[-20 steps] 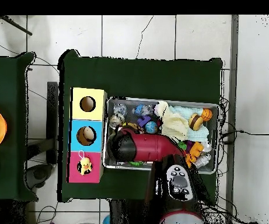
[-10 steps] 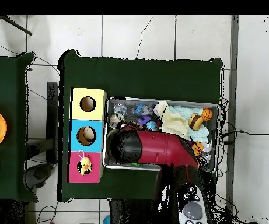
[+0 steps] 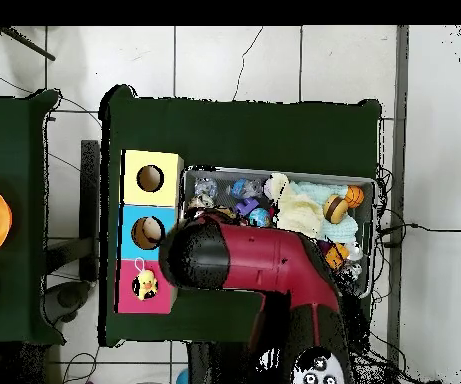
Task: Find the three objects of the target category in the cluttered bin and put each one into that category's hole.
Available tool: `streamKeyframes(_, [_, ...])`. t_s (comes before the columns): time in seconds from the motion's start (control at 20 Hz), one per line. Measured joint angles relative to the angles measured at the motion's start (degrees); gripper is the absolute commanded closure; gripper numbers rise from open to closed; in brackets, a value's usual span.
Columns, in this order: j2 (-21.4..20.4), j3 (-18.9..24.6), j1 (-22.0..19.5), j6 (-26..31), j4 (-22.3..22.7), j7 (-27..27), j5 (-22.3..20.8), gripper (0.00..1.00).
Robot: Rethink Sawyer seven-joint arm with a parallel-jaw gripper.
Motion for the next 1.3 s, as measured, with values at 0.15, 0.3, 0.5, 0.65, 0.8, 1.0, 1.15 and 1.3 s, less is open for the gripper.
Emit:
streamKeyframes(0.15, [-2.2,-0.1,1.4,1.3,0.1,0.0,0.4,1.00])
streamKeyframes(0.3, [-5.4,-0.1,3.2,2.9,0.3,0.0,1.0,1.00])
streamKeyframes(0.5, [-7.9,-0.1,4.5,4.1,0.6,0.0,1.4,1.00])
streamKeyframes(0.65, [-10.2,-0.1,5.0,4.5,1.1,0.0,1.5,1.00])
streamKeyframes(0.8, [-12.0,-0.2,5.1,4.5,2.0,0.0,1.6,1.00])
streamKeyframes(1.0, [-13.1,-0.3,5.2,4.5,2.9,0.0,1.6,1.00])
streamKeyframes(1.15, [-13.7,-0.3,5.5,4.5,4.1,0.0,1.7,1.00])
streamKeyframes(1.3, [-13.7,-0.4,6.3,4.1,5.8,0.0,1.7,1.00])
